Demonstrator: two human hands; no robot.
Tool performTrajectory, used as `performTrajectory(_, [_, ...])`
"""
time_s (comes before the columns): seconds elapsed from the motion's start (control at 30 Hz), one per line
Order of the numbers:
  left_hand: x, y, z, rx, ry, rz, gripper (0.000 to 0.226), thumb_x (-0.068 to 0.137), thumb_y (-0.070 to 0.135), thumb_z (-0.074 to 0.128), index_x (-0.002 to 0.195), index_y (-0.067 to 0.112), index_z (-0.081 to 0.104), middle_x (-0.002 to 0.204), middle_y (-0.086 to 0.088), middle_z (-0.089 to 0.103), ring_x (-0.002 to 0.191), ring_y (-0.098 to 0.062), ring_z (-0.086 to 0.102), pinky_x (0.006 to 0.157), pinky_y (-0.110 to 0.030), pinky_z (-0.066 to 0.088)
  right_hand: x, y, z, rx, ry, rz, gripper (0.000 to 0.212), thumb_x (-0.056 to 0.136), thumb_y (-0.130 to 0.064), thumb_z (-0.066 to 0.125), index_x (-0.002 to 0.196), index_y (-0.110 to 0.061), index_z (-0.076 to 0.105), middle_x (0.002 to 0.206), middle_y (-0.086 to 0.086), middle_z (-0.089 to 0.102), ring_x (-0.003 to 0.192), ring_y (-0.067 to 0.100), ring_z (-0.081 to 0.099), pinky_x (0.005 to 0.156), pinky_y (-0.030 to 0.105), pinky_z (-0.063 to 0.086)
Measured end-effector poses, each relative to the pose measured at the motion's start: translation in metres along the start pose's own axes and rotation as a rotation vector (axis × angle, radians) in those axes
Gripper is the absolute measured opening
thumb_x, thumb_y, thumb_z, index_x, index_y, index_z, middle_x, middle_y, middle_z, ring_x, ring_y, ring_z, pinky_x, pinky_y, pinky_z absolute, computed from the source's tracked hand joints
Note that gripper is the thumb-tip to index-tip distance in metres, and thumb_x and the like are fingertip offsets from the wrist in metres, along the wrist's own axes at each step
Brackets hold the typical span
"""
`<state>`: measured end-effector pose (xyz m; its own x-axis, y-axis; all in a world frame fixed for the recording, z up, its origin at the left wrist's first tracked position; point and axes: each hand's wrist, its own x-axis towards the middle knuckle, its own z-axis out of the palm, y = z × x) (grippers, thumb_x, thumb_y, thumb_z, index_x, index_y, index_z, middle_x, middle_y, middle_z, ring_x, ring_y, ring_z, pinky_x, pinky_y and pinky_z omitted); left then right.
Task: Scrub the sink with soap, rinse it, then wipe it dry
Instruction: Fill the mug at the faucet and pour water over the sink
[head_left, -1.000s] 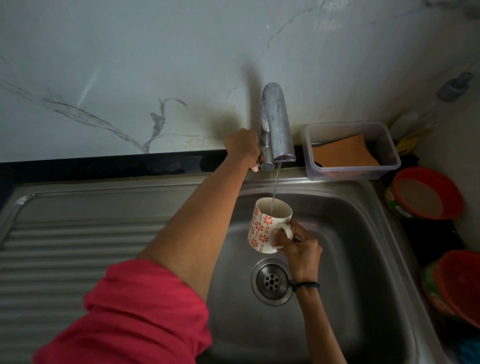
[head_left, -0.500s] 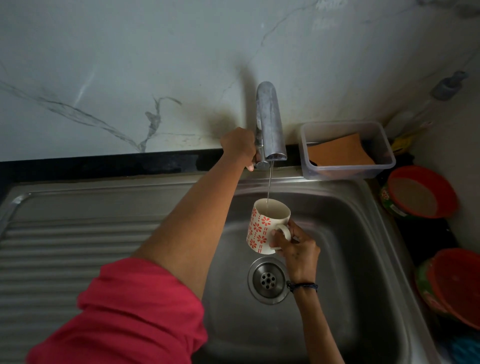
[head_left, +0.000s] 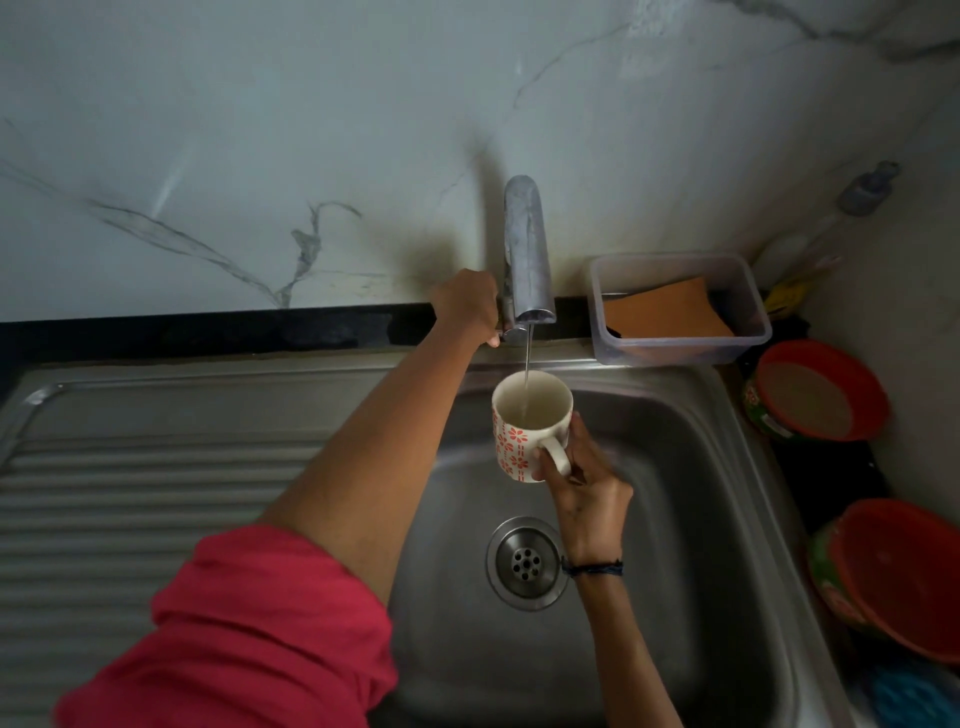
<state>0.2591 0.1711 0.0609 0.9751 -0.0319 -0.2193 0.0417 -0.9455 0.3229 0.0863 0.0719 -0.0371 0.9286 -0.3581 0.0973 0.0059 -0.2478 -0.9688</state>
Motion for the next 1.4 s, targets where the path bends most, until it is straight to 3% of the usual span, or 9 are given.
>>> performTrajectory(0.1, [-0.004,-0.006,0.001,-0.084,0.010,-0.012,0.041,0.075,0.009,0.075,0.111,-0.004,0.059,0.112,-0.015,0.061,0.108,-0.031,0.057,0.094,-0.040,0.046,0.007,-0.007,-0.004,-0.014,-0.026,-0.054,0.042,0.081,-0.034,0.064,0.121,-0.021,0.061,0.128,0.002,0.061,0.116,0.013,0.059,0.092,0.028,0.051])
performTrajectory(0.2, [-0.006,-0.008,0.002,-0.135,0.034,0.015,0.036,0.078,0.007,0.071,0.109,-0.007,0.059,0.109,-0.018,0.061,0.106,-0.033,0.057,0.093,-0.041,0.047,0.009,-0.019,-0.009,0.053,-0.060,-0.055,0.049,0.083,-0.009,0.068,0.116,-0.042,0.051,0.118,-0.018,0.060,0.109,-0.008,0.056,0.091,0.012,0.048])
performTrajectory(0.4, [-0.015,-0.024,0.014,-0.280,0.030,0.044,0.019,0.080,0.009,0.069,0.090,-0.007,0.070,0.091,-0.023,0.068,0.089,-0.033,0.065,0.087,-0.042,0.050,-0.005,-0.031,-0.028,0.086,-0.066,-0.001,0.039,0.086,-0.017,0.066,0.106,-0.047,0.053,0.099,-0.012,0.067,0.092,0.002,0.064,0.077,0.008,0.049])
performTrajectory(0.5, [-0.018,-0.032,0.015,-0.402,0.020,0.036,0.018,0.079,0.006,0.071,0.089,-0.008,0.070,0.082,-0.023,0.069,0.073,-0.025,0.064,0.086,-0.035,0.051,-0.011,-0.030,-0.038,0.076,-0.078,0.028,0.036,0.086,-0.010,0.064,0.115,-0.031,0.059,0.103,0.003,0.070,0.095,0.017,0.066,0.078,0.013,0.052])
performTrajectory(0.67, [-0.030,-0.011,-0.011,-0.407,0.060,0.067,0.020,0.077,0.005,0.072,0.063,0.003,0.059,0.068,-0.017,0.064,0.063,-0.022,0.061,0.067,-0.032,0.052,-0.013,-0.034,-0.048,0.013,-0.087,0.053,0.037,0.087,-0.004,0.061,0.124,-0.007,0.059,0.111,0.017,0.066,0.091,0.026,0.067,0.060,0.000,0.043])
performTrajectory(0.83, [-0.042,0.012,-0.013,-0.411,0.117,0.099,0.040,0.083,0.006,0.066,0.117,-0.007,0.052,0.116,-0.024,0.057,0.108,-0.036,0.054,0.091,-0.040,0.045,-0.019,-0.046,-0.052,-0.009,-0.097,0.077,0.028,0.088,-0.008,0.060,0.115,-0.011,0.063,0.089,0.005,0.068,0.068,0.004,0.064,0.059,0.004,0.045])
performTrajectory(1.03, [-0.040,-0.005,-0.004,-0.496,0.086,0.134,0.027,0.087,0.005,0.060,0.106,-0.014,0.061,0.102,-0.027,0.063,0.095,-0.030,0.059,0.096,-0.045,0.044,-0.029,-0.058,-0.067,-0.106,-0.109,0.128,0.024,0.087,-0.017,0.060,0.110,-0.019,0.064,0.079,-0.005,0.068,0.067,0.009,0.066,0.070,0.029,0.055])
performTrajectory(1.2, [-0.073,-0.017,0.036,-0.453,0.026,0.157,0.029,0.091,0.006,0.054,0.118,-0.003,0.060,0.123,-0.019,0.059,0.116,-0.029,0.054,0.097,-0.029,0.038,-0.043,-0.070,-0.095,-0.268,-0.114,0.074,0.018,0.085,-0.030,0.062,0.102,-0.025,0.064,0.081,-0.006,0.068,0.071,0.013,0.066,0.068,0.034,0.053])
performTrajectory(1.4, [-0.158,-0.018,0.106,-0.510,-0.263,0.217,0.022,0.092,0.014,0.055,0.096,-0.003,0.067,0.085,-0.014,0.067,0.081,-0.019,0.060,0.068,-0.024,0.041,-0.066,-0.083,-0.142,-0.403,-0.144,0.064,0.013,0.084,-0.032,0.064,0.092,-0.023,0.065,0.064,-0.004,0.066,0.060,0.009,0.065,0.069,0.035,0.052])
